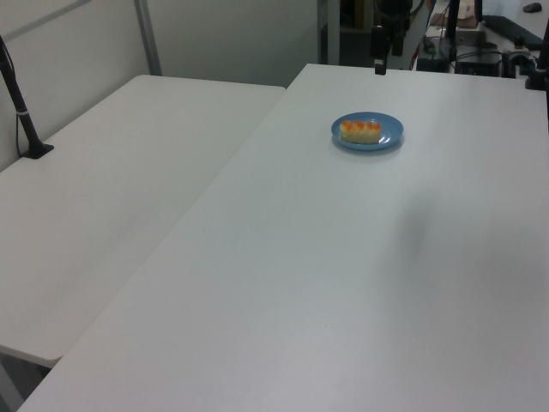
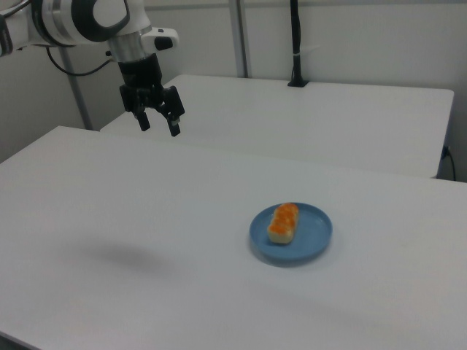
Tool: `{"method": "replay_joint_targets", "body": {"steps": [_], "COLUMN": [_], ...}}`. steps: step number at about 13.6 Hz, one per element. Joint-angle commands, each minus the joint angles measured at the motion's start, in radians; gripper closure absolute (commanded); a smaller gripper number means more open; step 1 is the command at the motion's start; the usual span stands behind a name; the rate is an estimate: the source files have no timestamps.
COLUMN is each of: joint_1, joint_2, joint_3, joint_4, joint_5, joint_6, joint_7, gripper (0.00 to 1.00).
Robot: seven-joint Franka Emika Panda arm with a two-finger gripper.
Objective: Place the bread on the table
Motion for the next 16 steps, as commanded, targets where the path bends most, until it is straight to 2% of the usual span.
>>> {"method": "replay_joint_targets", "body": {"steps": [1,12,16], "joint_1": [0.007,0.004,-0.079], "joint_2": [-0.024,-0.014,0.031], "joint_3": [-0.008,-0.009,-0.009], "joint_4": [-0.027,-0.027,-0.019], "joint_5": [0.008,0.008,0.009], "joint_6": [-0.008,-0.002,0.021], "joint_7": [0.000,-0.023,-0.169], "gripper": [0.00,0.00,0.00]}}
